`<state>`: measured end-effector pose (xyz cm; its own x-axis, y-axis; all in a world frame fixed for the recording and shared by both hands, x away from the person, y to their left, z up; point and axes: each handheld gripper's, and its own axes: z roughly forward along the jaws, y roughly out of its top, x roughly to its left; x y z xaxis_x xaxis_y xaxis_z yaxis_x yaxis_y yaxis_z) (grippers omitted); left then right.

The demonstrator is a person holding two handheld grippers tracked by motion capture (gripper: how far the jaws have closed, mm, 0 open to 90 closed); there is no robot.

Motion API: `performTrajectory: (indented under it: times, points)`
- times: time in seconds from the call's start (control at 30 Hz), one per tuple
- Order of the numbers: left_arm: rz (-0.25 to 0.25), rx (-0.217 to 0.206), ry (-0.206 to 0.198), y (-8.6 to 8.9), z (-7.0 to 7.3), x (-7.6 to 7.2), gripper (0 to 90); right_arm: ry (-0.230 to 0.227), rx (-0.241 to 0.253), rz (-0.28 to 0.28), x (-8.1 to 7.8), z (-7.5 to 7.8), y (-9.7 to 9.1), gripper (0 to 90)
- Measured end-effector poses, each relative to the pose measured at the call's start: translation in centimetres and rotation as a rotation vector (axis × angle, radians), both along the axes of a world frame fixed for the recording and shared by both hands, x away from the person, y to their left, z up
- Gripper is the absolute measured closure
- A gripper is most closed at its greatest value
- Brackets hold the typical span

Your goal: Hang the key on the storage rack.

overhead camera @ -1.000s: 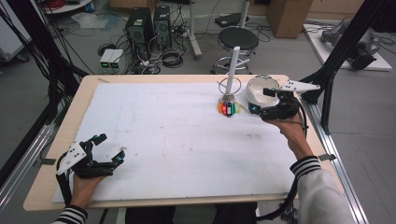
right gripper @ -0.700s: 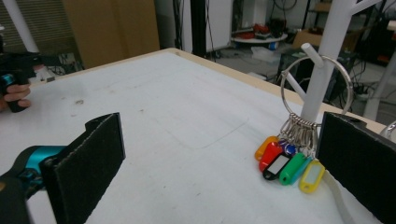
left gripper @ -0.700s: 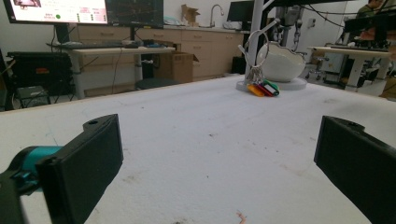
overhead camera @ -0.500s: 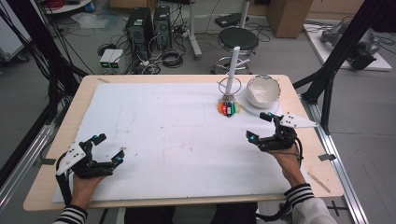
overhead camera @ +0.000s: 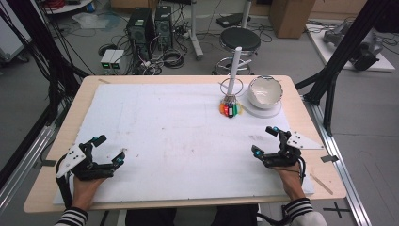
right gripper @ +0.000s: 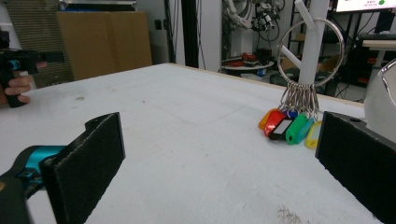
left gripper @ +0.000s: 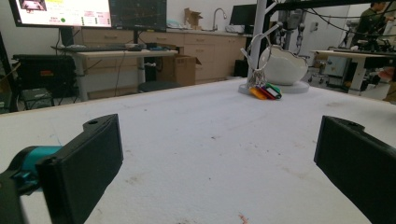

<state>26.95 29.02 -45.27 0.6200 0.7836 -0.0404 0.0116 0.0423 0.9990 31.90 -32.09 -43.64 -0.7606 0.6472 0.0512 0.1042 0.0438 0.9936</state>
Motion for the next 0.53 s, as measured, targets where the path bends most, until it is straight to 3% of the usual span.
performTrajectory:
  times: [0.2,0.53]
  points:
    - [0.003,0.000,-0.002,0.0,0.0,0.0,1.7,0.017,-0.036,0.006,0.0,-1.2,0.1,0.9]
    - [0.003,0.000,-0.005,0.0,0.0,0.0,1.7,0.010,-0.016,-0.016,-0.2,-1.2,0.0,0.9]
